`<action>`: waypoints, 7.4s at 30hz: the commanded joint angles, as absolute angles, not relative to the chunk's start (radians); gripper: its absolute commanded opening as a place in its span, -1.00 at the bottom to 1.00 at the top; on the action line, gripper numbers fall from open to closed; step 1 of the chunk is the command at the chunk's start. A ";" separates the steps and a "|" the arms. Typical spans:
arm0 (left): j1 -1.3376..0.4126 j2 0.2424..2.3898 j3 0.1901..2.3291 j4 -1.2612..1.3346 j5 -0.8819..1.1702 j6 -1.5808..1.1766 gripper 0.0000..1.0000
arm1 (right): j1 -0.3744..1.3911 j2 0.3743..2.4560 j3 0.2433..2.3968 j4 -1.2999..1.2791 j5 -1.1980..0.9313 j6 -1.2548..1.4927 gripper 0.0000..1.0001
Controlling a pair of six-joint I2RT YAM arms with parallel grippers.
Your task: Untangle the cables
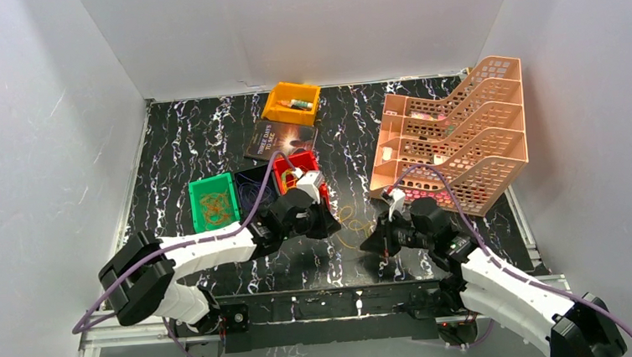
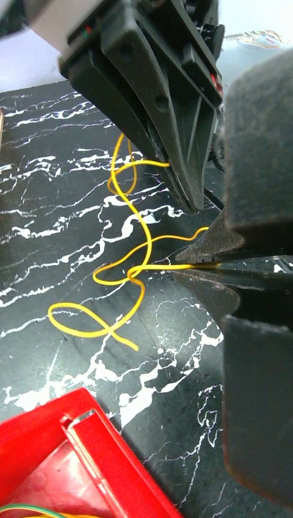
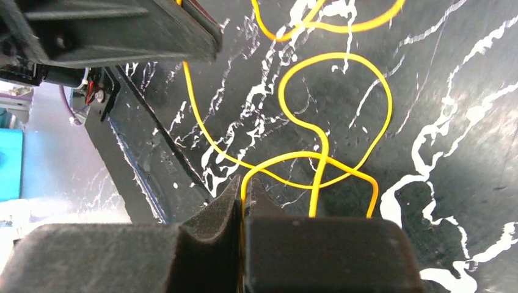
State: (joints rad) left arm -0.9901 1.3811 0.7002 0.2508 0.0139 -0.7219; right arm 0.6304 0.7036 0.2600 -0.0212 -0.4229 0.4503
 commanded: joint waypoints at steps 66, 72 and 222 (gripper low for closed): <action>-0.962 1.610 0.677 0.511 0.102 -0.950 -0.11 | 0.645 0.838 0.033 0.630 -0.605 0.521 -1.00; -0.962 1.633 0.689 0.522 0.115 -0.953 -0.10 | 0.646 0.867 0.046 0.666 -0.641 0.526 -1.00; -0.600 1.478 1.251 -0.210 -0.135 -0.068 -1.00 | 0.655 0.650 0.259 0.051 0.013 0.507 0.54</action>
State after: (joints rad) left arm -0.6041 1.4971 1.2827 -0.2153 -0.1757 -0.0696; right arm 0.6502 0.6498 0.2642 -0.0193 0.0219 0.4988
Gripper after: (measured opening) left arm 0.010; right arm 0.772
